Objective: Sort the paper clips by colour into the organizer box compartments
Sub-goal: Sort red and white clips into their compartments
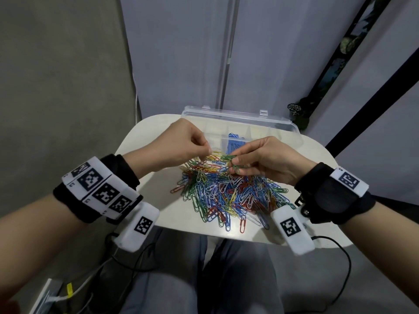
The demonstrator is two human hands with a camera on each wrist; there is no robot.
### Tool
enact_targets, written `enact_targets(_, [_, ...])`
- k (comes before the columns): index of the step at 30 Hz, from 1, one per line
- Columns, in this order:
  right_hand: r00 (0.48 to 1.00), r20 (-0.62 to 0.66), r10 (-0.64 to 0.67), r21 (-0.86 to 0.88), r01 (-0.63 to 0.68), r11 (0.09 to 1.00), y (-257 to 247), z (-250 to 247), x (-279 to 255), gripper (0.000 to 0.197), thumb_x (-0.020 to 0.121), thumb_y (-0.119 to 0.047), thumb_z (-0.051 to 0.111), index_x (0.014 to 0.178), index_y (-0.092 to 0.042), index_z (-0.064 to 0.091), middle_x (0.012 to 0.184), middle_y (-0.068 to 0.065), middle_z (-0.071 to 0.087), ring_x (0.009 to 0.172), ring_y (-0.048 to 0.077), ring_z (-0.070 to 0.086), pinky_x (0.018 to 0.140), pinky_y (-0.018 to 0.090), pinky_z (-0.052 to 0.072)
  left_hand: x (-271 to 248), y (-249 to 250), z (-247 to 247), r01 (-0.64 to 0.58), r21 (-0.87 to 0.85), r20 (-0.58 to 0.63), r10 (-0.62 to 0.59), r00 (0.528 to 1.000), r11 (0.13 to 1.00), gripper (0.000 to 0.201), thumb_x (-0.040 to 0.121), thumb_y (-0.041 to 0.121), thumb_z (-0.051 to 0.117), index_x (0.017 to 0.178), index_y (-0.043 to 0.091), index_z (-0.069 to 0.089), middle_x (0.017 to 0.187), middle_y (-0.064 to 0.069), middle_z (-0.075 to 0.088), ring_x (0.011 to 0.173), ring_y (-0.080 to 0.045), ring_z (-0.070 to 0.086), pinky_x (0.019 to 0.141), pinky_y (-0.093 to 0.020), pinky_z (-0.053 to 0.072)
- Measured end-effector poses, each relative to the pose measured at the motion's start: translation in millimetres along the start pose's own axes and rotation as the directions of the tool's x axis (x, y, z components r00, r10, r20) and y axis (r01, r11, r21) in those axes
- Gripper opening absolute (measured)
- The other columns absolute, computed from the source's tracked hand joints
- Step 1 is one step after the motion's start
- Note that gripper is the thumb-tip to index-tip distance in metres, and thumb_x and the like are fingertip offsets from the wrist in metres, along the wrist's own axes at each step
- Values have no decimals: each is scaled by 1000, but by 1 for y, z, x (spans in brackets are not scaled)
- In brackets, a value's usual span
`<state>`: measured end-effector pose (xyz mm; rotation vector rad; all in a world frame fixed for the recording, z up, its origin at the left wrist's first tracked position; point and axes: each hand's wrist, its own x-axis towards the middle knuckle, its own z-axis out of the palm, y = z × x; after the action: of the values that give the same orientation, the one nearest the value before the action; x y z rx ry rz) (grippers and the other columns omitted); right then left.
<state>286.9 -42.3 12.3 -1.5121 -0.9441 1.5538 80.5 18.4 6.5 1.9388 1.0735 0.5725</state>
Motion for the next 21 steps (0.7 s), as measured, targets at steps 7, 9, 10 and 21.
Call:
enact_targets(7, [996, -24, -88, -36, 87, 996, -22, 3, 4, 12, 77, 18, 62, 87, 15, 65, 75, 25, 69, 65, 29, 71, 57, 26, 59, -7, -14, -14, 61, 175, 96, -79, 992, 983, 9, 76, 19, 81, 76, 13, 76, 65, 3, 71, 57, -4, 59, 55, -16, 44])
enact_targets(9, [989, -43, -141, -77, 137, 988, -37, 11, 11, 10, 77, 19, 63, 86, 16, 65, 75, 25, 68, 65, 30, 71, 60, 28, 60, -7, -20, -17, 68, 235, 56, -84, 995, 970, 12, 75, 24, 82, 77, 15, 74, 67, 2, 70, 60, -6, 59, 57, -17, 44])
enact_targets(10, [986, -47, -161, -92, 157, 983, -45, 16, 15, 9, 77, 19, 63, 85, 16, 64, 74, 24, 68, 65, 30, 71, 61, 28, 60, -8, -22, -19, 73, 249, 29, -82, 996, 966, 12, 75, 25, 82, 76, 16, 74, 67, 2, 69, 59, -6, 57, 55, -15, 42])
enact_targets(21, [964, -118, -236, -280, 196, 940, -83, 50, 57, 9, 76, 18, 67, 84, 17, 65, 61, 17, 67, 57, 27, 70, 52, 23, 56, -20, -43, -49, 84, 171, -69, -73, 995, 982, 10, 78, 17, 80, 74, 12, 72, 50, 8, 58, 47, -4, 46, 47, -16, 35])
